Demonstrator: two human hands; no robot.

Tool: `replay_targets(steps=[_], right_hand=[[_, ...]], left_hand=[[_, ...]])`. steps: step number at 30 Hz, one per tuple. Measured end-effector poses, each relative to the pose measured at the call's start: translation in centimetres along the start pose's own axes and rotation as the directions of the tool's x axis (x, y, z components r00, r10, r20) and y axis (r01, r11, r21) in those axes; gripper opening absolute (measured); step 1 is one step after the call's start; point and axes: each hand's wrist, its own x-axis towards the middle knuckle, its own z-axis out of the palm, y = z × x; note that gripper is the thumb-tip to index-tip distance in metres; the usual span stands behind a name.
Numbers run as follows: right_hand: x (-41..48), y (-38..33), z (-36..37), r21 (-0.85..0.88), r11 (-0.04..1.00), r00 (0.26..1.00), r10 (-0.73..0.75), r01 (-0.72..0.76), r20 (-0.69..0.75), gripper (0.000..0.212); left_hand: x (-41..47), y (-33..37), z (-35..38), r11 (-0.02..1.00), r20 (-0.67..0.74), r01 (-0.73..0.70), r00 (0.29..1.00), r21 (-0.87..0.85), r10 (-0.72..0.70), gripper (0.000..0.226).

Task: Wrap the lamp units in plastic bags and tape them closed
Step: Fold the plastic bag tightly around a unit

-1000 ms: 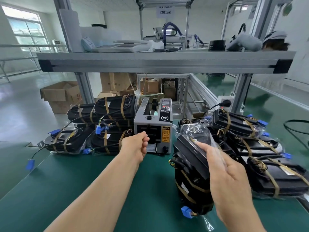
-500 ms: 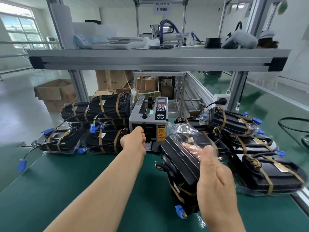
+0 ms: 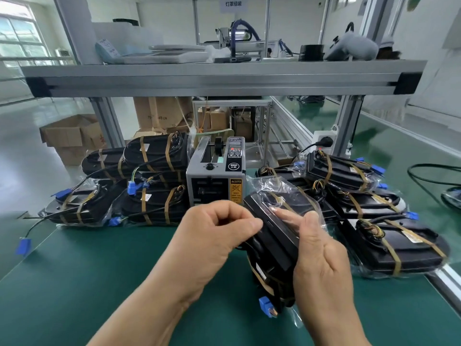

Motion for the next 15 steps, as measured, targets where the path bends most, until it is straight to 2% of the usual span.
replay_targets(steps=[5,9,15], right_hand=[[-0.2,0.2,0.1,-0.014,1.000,1.000,0.025,-0.025,0.014,0.046],[-0.4,0.7,0.0,-0.005,0.999,0.999,0.038,-0.038,0.018,0.069],[-0.5,0.4,-0.1,0.035,0.997,0.997,0.067,-0.068,0.029,0.052]], left_hand=[[0.4,-0.8,1.1,1.000,-0.084,0.016,0.996,0.004,-0.016,0.008],[0.5,-0.9,1.7,0.999,-0.101,0.039,0.994,-0.034,-0.042,0.009],[0.6,-0.9,2.1,1.000,-0.135,0.022,0.991,-0.005,-0.022,0.009]])
